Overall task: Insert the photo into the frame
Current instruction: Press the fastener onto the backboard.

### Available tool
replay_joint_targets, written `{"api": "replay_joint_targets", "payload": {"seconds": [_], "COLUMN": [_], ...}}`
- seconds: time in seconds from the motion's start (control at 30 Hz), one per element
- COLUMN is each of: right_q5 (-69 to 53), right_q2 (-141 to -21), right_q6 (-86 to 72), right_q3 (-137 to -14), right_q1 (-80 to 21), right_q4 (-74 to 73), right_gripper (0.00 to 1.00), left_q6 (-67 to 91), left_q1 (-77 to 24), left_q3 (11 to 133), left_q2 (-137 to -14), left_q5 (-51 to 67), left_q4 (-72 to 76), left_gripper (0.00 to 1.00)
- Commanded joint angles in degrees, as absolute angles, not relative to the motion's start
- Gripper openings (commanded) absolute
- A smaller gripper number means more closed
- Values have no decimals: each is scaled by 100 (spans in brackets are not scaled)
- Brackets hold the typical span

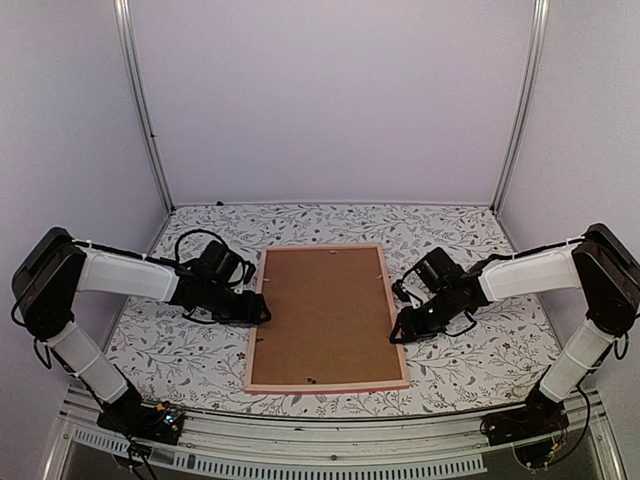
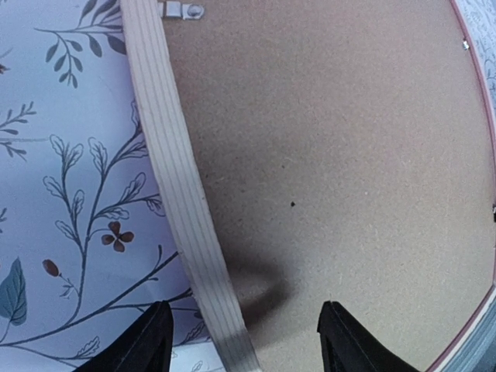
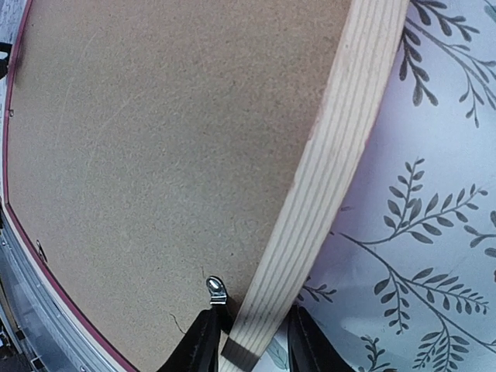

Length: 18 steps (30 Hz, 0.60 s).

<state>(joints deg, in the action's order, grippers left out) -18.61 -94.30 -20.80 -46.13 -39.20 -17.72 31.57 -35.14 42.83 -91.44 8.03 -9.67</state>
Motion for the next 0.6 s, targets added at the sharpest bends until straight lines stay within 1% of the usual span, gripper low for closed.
{"api": "replay_joint_targets", "payload": {"seconds": [0.0, 0.27, 0.57], "right_q5": [-1499, -1018, -967], "right_q2": [-9787, -10000, -9993], "right_q6": [-2245, -2653, -2903], "right_q3": [-4680, -4887, -5114], "right_q1": [-3894, -3891, -3893], "right_q4": [-2223, -2674, -2789], "right_gripper": [31, 25, 22], "left_q6": [3120, 3116, 3092], "left_q1": [-3561, -3565, -3569], "left_q3": [4194, 4094, 3984], "left_q2": [-9009, -8978, -8966], "left_q5": [738, 683, 546], "left_q4": [-857, -852, -867], "left_gripper": [67, 67, 67]}}
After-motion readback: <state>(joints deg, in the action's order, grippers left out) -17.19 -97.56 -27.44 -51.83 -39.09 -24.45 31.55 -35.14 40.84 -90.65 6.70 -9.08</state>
